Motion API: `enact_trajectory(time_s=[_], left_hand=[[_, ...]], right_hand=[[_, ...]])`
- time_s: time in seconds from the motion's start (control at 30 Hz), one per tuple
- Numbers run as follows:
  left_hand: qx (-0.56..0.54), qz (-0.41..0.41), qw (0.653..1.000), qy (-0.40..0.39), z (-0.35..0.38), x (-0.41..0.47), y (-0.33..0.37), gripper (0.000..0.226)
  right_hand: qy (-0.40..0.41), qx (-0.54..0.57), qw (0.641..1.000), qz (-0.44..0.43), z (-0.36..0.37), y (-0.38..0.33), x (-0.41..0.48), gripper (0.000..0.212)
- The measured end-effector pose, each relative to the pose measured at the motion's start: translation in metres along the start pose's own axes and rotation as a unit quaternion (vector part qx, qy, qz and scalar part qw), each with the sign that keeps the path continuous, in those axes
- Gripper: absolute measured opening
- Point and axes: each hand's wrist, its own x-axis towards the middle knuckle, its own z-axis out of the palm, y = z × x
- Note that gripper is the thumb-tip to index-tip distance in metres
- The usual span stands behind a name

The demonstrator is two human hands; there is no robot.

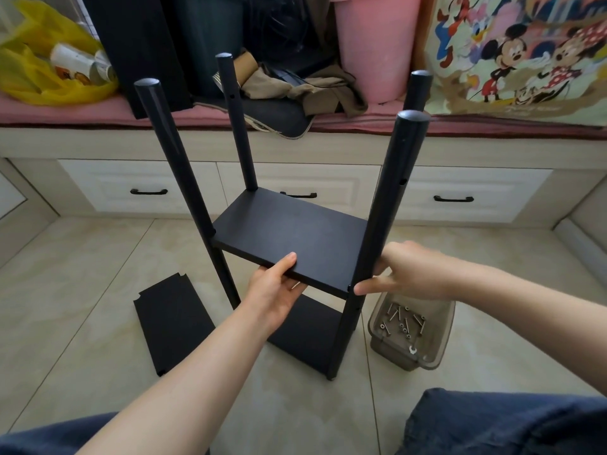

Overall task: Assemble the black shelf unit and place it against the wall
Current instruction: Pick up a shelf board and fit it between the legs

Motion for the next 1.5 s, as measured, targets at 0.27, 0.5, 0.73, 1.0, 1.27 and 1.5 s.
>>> enact_trajectory(time_s=[0.27, 0.5, 0.73, 1.0, 1.27, 1.5], left_hand=[[0.025, 0.006, 0.999, -0.02, -0.001, 0.007, 0.003, 0.024], [0.09, -0.02, 0.995, -0.041, -0.004, 0.015, 0.024, 0.031], [0.109, 0.007, 0.994, -0.005, -0.007, 0.023, 0.036, 0.036], [0.092, 0.01, 0.996, -0.013, -0.015, 0.018, 0.018, 0.033], [0.093, -0.007, 0.995, 0.025, -0.019, 0.02, 0.02, 0.032], [0.127, -0.007, 0.992, 0.017, -0.023, 0.016, 0.027, 0.035]], right_hand=[[0.025, -0.009, 0.996, -0.079, 0.001, 0.005, 0.004, 0.06], [0.1, -0.035, 0.989, -0.103, 0.019, -0.003, 0.011, 0.044], [0.19, -0.052, 0.974, -0.114, 0.038, -0.04, 0.03, 0.043], [0.15, -0.062, 0.981, -0.104, 0.032, -0.047, 0.036, 0.056], [0.092, 0.006, 0.995, 0.04, -0.006, 0.017, 0.037, 0.037], [0.055, 0.364, 0.93, 0.008, -0.006, 0.031, 0.049, 0.055]])
